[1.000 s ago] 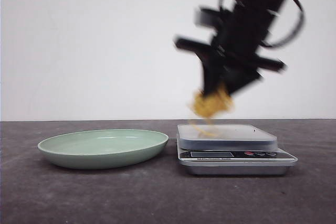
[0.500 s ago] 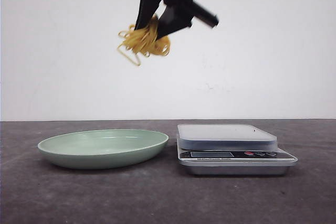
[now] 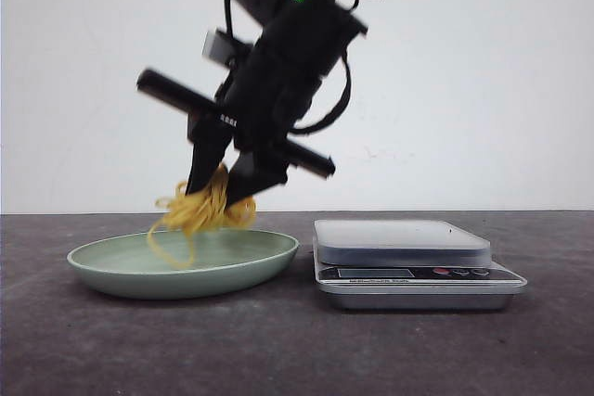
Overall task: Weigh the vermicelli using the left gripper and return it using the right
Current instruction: 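Lift the vermicelli with the right gripper and lower it onto the green plate, then open the right gripper to release the vermicelli and raise it away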
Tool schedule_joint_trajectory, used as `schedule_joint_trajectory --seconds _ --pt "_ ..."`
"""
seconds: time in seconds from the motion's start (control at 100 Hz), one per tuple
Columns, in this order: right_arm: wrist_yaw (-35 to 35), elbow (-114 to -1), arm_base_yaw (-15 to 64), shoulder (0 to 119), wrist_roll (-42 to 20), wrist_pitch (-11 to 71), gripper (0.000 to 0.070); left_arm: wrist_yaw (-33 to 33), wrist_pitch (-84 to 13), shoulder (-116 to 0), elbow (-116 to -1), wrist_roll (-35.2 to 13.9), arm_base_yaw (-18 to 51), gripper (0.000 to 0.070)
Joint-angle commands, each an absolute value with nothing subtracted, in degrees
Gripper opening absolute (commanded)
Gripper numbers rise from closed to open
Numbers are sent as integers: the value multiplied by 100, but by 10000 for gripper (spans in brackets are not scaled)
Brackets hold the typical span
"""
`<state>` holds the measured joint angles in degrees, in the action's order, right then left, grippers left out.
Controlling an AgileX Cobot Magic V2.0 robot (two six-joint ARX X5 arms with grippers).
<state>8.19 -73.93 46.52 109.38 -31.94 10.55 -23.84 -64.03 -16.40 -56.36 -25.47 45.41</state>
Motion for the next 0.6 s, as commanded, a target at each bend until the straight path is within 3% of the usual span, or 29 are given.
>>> schedule_joint_trajectory --seconds 0.0,0.09,0.13,0.17,0.24,0.27,0.42,0.59 --pt "910 -7502 4751 11111 -3330 902 0 -2399 -6340 -1638 -5706 -2515 4587 387" --pt "902 -7502 4753 11159 -3330 899 1 -2397 -6342 -1638 -5706 -2515 4587 387" --pt "893 -7502 4762 11163 -3330 895 49 -2399 -6342 -1638 -5706 -2515 4587 387" --pt "893 -7502 4762 11163 -3328 878 173 -2399 -6342 -1638 -5706 -2515 4587 387" --pt "891 -7502 4762 11163 -3326 819 458 -2399 -6342 -1638 -5706 -2512 4587 388" --pt "891 -7502 4762 11163 -3323 764 521 -2399 -6342 -1638 -5706 -2510 4587 388" --pt "768 -7647 4681 10965 -3109 982 525 -2414 -6337 -1638 -5706 -2488 4587 388" --pt "-36 -7902 4523 10082 -2132 2023 524 -2423 -6311 -1638 -5706 -2445 4587 388"
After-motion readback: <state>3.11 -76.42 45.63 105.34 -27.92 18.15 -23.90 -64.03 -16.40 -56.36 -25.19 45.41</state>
